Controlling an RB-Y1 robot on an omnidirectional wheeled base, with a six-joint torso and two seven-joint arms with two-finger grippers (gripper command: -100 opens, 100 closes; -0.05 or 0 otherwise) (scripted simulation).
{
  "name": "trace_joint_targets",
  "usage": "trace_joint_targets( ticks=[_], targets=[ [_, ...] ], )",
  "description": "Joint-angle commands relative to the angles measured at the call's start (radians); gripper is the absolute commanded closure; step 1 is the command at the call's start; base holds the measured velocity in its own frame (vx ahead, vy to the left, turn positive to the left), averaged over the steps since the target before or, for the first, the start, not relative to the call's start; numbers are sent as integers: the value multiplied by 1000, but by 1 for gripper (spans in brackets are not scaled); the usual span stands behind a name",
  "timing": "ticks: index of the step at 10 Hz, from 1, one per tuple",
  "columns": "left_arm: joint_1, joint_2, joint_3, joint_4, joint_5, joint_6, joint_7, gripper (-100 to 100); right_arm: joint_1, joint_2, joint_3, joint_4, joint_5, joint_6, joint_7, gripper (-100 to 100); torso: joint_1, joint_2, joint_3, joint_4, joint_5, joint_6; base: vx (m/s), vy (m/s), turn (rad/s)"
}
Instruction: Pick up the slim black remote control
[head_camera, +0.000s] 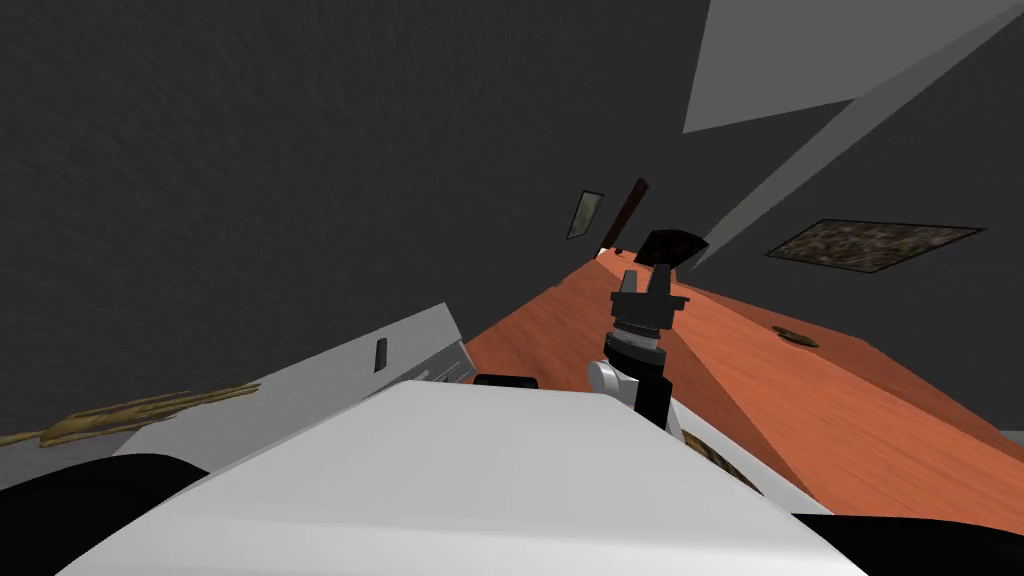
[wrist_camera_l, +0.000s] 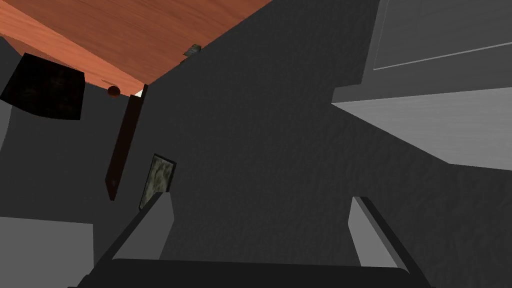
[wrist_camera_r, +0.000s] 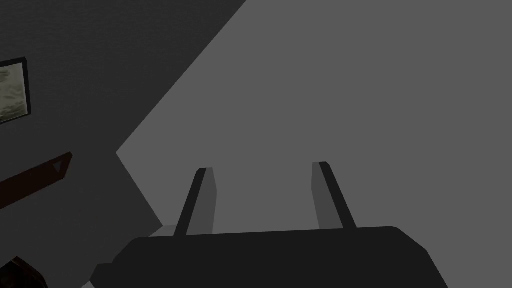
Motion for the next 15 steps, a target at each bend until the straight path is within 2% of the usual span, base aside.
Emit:
trace_joint_targets(
  ticks=[1,2,4,5,6,8,9,10,11,12,13,14,15],
  targets=[
    [20,37,-21,36,-43,8,-50,-100,0,0,0,0,0,0,0,0,0,0,0,0,0,0,10,19,-318],
    [20,37,-21,36,-43,8,-52,-100,0,0,0,0,0,0,0,0,0,0,0,0,0,1,6,26,-182],
    [49,106,-61,89,-110,34,-117,-100,0,0,0,0,0,0,0,0,1,0,0,0,0,1,5,40,-407],
    [49,113,-61,89,-115,34,-136,-100,0,0,0,0,0,0,0,0,3,0,0,0,0,1,4,47,-198],
    [63,152,-81,117,-149,46,-172,-100,0,0,0,0,0,0,0,0,2,0,0,0,1,0,7,43,-288],
    [63,152,-81,117,-149,46,-180,-100,0,0,0,0,0,0,0,0,2,0,0,0,0,0,2,30,-83],
    [77,192,-101,144,-182,57,-222,-100,0,0,0,0,0,0,0,0,0,0,0,0,0,-1,-2,19,-337],
    [90,216,-122,171,-214,68,-254,-100,0,0,0,0,0,0,0,0,0,0,0,0,0,1,-13,57,-469],
    [90,232,-122,171,-214,68,-267,-100,0,0,0,0,0,0,0,0,3,1,0,0,0,1,-10,62,-209],
    [102,271,-142,198,-244,78,-304,-100,0,0,0,0,0,0,0,0,3,0,0,0,1,0,-15,50,-347],
    [102,271,-142,198,-244,78,-312,-100,0,0,0,0,0,0,0,0,3,0,0,0,1,0,-12,45,-158],
    [114,310,-163,225,-273,87,-343,-100,0,0,0,0,0,0,0,0,2,0,0,0,1,-1,-16,48,-221],
    [114,310,-163,225,-273,87,-356,-100,0,0,0,0,0,0,0,0,3,0,0,0,0,0,-14,41,-188]
  ],
)
